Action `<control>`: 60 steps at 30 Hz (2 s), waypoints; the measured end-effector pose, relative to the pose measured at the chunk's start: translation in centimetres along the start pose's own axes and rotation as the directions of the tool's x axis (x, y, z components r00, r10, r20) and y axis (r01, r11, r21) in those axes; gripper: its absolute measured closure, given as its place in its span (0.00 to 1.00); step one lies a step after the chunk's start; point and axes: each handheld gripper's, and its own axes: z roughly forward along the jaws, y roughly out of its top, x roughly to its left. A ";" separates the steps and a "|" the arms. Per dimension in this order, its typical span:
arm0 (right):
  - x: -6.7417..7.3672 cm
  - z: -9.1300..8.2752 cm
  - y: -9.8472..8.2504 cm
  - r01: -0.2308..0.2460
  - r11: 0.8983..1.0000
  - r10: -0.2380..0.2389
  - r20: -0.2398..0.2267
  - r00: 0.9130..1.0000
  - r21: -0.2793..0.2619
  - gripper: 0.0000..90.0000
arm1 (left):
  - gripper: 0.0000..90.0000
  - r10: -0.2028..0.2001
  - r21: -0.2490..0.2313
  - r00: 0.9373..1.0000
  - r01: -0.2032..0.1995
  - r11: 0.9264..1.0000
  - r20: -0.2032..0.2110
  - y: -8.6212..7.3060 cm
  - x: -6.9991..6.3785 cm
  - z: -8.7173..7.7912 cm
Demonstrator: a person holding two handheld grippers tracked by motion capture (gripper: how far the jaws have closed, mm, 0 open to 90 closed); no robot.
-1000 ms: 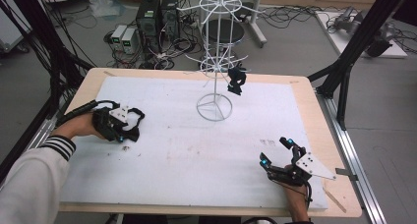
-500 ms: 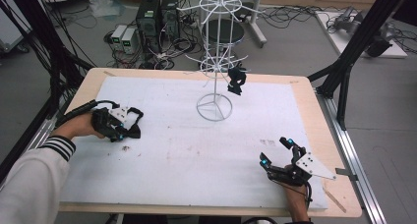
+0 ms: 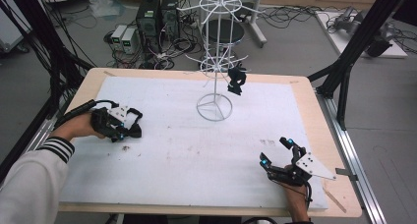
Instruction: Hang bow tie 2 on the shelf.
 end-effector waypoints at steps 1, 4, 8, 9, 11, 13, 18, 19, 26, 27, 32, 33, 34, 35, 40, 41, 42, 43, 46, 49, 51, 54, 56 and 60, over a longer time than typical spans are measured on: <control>0.0 0.0 0.0 -0.002 1.000 0.002 -0.001 1.000 0.002 0.10 | 0.84 0.002 0.002 1.000 -0.002 1.000 -0.003 0.1 -0.1 -0.1; 0.0 0.0 0.0 0.004 1.000 -0.004 0.001 1.000 -0.001 0.10 | 0.84 -0.025 -0.011 1.000 0.025 1.000 -0.012 0.4 -0.3 -0.2; 0.1 0.0 0.0 0.007 1.000 -0.007 0.001 1.000 -0.004 0.10 | 0.84 -0.049 -0.059 0.999 0.048 0.997 -0.018 0.9 -0.4 -0.7; 0.0 0.0 0.0 0.008 1.000 -0.008 0.001 1.000 -0.004 0.10 | 0.84 -0.065 -0.079 0.998 0.064 0.995 -0.019 1.0 -0.5 -0.9; 0.1 -0.1 0.0 0.001 1.000 -0.001 0.000 1.000 -0.007 0.10 | 0.84 -0.079 -0.109 0.996 0.076 0.991 -0.028 1.2 -0.6 -1.2; 0.1 -0.1 0.0 -0.001 1.000 0.001 0.000 1.000 -0.007 0.10 | 0.84 -0.103 -0.159 0.994 0.097 0.982 -0.033 1.4 -0.7 -1.5; 0.1 -0.1 0.0 0.002 1.000 -0.002 -0.001 1.000 -0.007 0.10 | 0.84 -0.149 -0.257 0.987 0.130 0.958 -0.057 1.7 -0.9 -2.0; 0.1 -0.1 -0.1 0.000 1.000 0.000 -0.001 1.000 -0.006 0.10 | 0.84 -0.161 -0.273 0.985 0.139 0.952 -0.057 1.7 -0.9 -2.1; 0.1 -0.1 0.0 0.005 1.000 -0.005 0.001 1.000 -0.008 0.10 | 0.84 -0.232 -0.401 0.965 0.165 0.901 -0.125 2.5 -0.7 -3.4; 0.1 -0.1 0.0 0.006 1.000 -0.006 0.002 1.000 -0.007 0.10 | 0.84 -0.245 -0.424 0.960 0.168 0.890 -0.134 2.7 -0.7 -3.6; 0.1 -0.1 0.0 0.007 1.000 -0.007 0.002 1.000 -0.008 0.10 | 0.84 -0.283 -0.515 0.944 0.159 0.843 -0.172 3.7 -0.7 -4.4; 0.1 -0.1 0.0 0.006 1.000 -0.006 0.002 1.000 -0.008 0.10 | 0.84 -0.287 -0.526 0.942 0.157 0.836 -0.175 3.9 -0.7 -4.6; 0.1 -0.1 0.0 0.002 1.000 -0.002 0.004 1.000 -0.006 0.10 | 0.84 -0.297 -0.543 0.938 0.157 0.825 -0.179 4.2 -0.7 -4.7; 0.1 -0.1 0.0 0.001 1.000 -0.001 0.003 1.000 -0.006 0.10 | 0.84 -0.303 -0.552 0.935 0.155 0.820 -0.187 4.4 -0.7 -4.8; 0.1 -0.1 0.0 0.002 1.000 -0.002 0.003 1.000 -0.006 0.10 | 0.84 -0.341 -0.618 0.926 0.173 0.767 -0.163 5.8 -0.7 -5.6; 0.1 -0.1 0.0 0.004 1.000 -0.004 0.002 1.000 -0.006 0.10 | 0.84 -0.344 -0.626 0.924 0.170 0.761 -0.168 6.1 -0.7 -5.8; 0.1 -0.1 0.0 0.004 1.000 -0.004 0.003 1.000 -0.006 0.10 | 0.84 -0.347 -0.641 0.923 0.166 0.749 -0.166 6.4 -0.7 -6.0; 0.1 -0.1 0.0 0.005 1.000 -0.005 0.002 1.000 -0.006 0.10 | 0.84 -0.352 -0.657 0.922 0.166 0.736 -0.162 6.7 -0.7 -6.1; 0.1 -0.1 0.0 0.007 1.000 -0.007 0.002 1.000 -0.006 0.10 | 0.84 -0.354 -0.677 0.919 0.152 0.720 -0.170 7.7 -0.7 -6.5; 0.1 -0.1 0.0 0.002 1.000 -0.002 0.003 1.000 -0.006 0.10 | 0.84 -0.360 -0.697 0.915 0.140 0.704 -0.181 8.8 -0.6 -6.7; 0.1 -0.1 0.0 0.001 1.000 -0.001 0.003 1.000 -0.005 0.10 | 0.84 -0.362 -0.704 0.913 0.131 0.699 -0.190 9.5 -0.5 -6.8; 0.1 -0.1 0.0 0.002 1.000 -0.002 0.003 1.000 -0.006 0.10 | 0.84 -0.368 -0.714 0.911 0.131 0.688 -0.187 10.4 -0.4 -6.8; 0.1 -0.1 -0.1 0.003 1.000 -0.003 0.003 1.000 -0.005 0.10 | 0.84 -0.366 -0.714 0.911 0.129 0.688 -0.188 10.7 -0.4 -6.8; 0.1 -0.1 0.0 0.007 1.000 -0.007 0.001 1.000 -0.007 0.10 | 0.84 -0.368 -0.720 0.911 0.127 0.683 -0.188 11.1 -0.3 -6.9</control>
